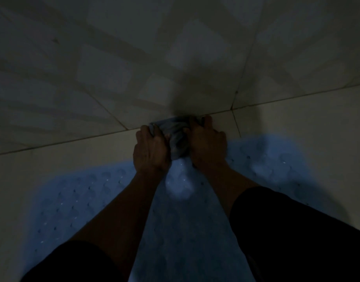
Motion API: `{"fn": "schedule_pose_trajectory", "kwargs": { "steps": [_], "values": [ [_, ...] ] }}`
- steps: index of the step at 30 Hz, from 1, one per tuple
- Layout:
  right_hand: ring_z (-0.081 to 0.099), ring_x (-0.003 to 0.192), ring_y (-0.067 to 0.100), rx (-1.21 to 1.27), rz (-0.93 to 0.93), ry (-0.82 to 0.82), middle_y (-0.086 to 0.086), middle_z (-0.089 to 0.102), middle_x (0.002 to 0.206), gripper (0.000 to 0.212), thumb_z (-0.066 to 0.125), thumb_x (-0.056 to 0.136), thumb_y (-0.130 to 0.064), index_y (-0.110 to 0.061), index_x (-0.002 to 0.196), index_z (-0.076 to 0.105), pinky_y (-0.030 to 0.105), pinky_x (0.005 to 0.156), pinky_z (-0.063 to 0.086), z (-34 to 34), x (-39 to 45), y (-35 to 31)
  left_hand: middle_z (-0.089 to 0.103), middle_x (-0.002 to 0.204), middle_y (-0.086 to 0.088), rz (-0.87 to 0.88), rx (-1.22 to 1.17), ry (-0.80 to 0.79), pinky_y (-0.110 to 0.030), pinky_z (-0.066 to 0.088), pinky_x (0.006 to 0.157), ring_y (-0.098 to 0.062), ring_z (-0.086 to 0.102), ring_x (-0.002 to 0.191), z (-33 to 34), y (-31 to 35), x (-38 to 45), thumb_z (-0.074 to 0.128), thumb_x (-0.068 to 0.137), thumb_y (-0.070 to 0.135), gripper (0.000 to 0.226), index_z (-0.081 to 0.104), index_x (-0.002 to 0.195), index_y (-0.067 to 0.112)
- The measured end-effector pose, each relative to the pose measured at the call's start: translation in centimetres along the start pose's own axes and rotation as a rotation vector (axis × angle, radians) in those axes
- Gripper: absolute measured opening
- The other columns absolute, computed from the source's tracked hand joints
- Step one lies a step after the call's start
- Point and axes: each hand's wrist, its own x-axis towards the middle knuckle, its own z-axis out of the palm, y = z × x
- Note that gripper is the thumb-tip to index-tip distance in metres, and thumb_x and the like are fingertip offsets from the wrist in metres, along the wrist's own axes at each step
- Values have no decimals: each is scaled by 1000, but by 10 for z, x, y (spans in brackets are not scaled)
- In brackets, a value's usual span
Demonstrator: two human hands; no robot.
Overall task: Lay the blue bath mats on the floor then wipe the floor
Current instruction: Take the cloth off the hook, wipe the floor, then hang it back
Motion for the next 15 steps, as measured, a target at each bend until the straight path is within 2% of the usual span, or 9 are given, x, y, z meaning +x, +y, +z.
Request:
{"fn": "schedule_pose_trajectory", "kwargs": {
  "steps": [2, 8, 13, 15],
  "values": [
    [62, 98, 34, 10, -30, 6, 10, 50, 131, 33, 42, 102, -29, -22, 133, 49, 42, 81, 46, 1, -1, 5, 41, 133, -19, -8, -15, -19, -49, 43, 93, -38, 37, 126, -1, 2, 0, 35, 106, 42, 52, 41, 140, 3],
    [62, 94, 38, 21, 46, -26, 13, 42, 140, 46, 34, 104, -46, -26, 145, 40, 43, 85, 45, -2, 3, 20, 39, 132, -16, 62, -51, -64, -44, 44, 85, -36, 38, 123, -2, 15, -2, 43, 104, 36, 46, 40, 140, 8],
    [63, 95, 38, -19, 85, 1, 14, 42, 139, 50, 39, 103, -43, -23, 148, 36, 43, 83, 48, -10, -5, 40, 49, 130, -12, -130, -439, -72, -47, 45, 96, -38, 53, 115, 1, 36, -2, 42, 103, 39, 35, 47, 129, 16],
    [63, 95, 37, -35, 102, 10, 14, 43, 138, 55, 50, 99, -39, -20, 149, 35, 42, 80, 49, -9, -8, 45, 47, 134, -13, -8, -342, -93, -47, 44, 98, -38, 49, 120, 0, 40, -5, 45, 102, 39, 41, 48, 134, 13]
  ]
}}
